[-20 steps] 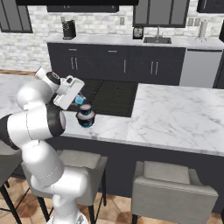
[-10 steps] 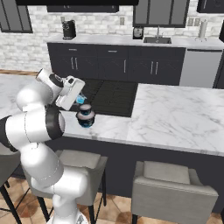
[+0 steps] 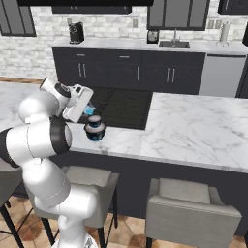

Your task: Stack the yogurt containers by placing the smaller containers on top of the larger containers.

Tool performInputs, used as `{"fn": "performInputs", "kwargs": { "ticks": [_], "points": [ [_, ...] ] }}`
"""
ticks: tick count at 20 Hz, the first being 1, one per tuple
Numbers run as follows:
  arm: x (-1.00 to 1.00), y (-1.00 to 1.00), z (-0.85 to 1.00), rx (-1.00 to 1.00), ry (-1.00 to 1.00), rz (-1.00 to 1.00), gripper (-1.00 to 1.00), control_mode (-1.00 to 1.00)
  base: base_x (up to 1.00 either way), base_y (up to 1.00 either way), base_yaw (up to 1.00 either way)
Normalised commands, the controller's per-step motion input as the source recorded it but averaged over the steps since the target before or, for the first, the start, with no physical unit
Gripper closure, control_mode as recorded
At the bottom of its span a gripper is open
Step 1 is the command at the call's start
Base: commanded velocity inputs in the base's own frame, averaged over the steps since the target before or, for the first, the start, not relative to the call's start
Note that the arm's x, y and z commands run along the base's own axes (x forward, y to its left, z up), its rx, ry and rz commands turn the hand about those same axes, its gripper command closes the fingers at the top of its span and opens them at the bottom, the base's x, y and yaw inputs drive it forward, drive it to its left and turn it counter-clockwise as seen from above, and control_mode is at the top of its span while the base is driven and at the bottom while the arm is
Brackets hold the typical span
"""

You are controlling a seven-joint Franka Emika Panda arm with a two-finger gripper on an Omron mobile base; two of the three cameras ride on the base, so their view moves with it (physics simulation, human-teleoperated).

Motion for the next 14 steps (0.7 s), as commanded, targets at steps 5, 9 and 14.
{"fn": "performInputs", "kwargs": {
  "ticks": [5, 9, 14],
  "points": [
    [0.00, 0.01, -0.07, -0.04, 0.00, 0.02, 1.00, -1.00, 0.00, 0.00, 0.00],
    [0.00, 0.00, -0.15, 0.00, 0.00, 0.00, 1.00, -1.00, 0.00, 0.00, 0.00],
    [-0.06, 0.00, -0.09, 0.00, 0.00, 0.00, 1.00, -1.00, 0.00, 0.00, 0.00]
  ]
}}
